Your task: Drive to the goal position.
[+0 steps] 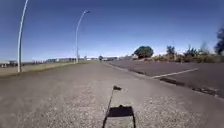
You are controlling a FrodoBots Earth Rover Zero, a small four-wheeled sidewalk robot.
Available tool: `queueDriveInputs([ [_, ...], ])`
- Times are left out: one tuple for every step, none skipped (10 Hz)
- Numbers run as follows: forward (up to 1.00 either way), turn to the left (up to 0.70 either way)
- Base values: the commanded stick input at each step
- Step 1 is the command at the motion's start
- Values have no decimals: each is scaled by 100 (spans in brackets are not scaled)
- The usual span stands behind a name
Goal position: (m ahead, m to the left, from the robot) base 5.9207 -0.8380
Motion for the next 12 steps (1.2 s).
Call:
queueDriveInputs([
  [0, 5],
  [0, 5],
  [0, 5],
  [0, 5],
  [0, 5],
  [0, 5],
  [0, 5],
  [0, 5],
  [0, 5],
  [0, 5],
  [0, 5],
  [0, 5],
])
